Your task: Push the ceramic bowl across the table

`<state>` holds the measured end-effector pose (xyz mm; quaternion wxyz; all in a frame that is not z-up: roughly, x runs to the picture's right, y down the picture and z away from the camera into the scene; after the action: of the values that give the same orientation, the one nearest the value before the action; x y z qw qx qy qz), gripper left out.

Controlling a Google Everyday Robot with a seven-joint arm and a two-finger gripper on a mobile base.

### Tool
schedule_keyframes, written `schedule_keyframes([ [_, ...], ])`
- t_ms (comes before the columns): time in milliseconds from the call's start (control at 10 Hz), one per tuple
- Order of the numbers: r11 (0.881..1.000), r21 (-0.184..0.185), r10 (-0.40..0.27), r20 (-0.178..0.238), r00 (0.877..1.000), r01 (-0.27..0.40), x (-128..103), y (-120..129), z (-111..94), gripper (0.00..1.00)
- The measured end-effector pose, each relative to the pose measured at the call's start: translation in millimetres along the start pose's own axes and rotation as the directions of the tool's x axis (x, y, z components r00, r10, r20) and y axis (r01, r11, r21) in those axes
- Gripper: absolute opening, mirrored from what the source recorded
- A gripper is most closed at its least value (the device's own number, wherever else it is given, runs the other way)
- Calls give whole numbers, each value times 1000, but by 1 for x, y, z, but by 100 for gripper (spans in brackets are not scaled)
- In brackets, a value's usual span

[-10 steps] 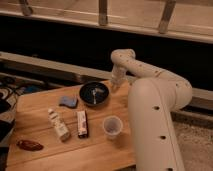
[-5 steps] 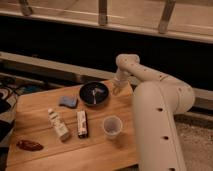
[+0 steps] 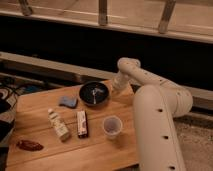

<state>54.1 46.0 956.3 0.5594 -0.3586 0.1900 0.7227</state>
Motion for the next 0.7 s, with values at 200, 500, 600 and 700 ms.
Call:
schedule_keyframes([
  [200,1000,8,-11,-12,1000,11,4,10,-11,0],
  [500,999,-6,-35,-33,999,34,9,15,-9,0],
  [600,999,-7,-43,-40,998,43,11,19,-5,0],
  [700,999,-8,-47,-45,998,47,11,20,-7,0],
])
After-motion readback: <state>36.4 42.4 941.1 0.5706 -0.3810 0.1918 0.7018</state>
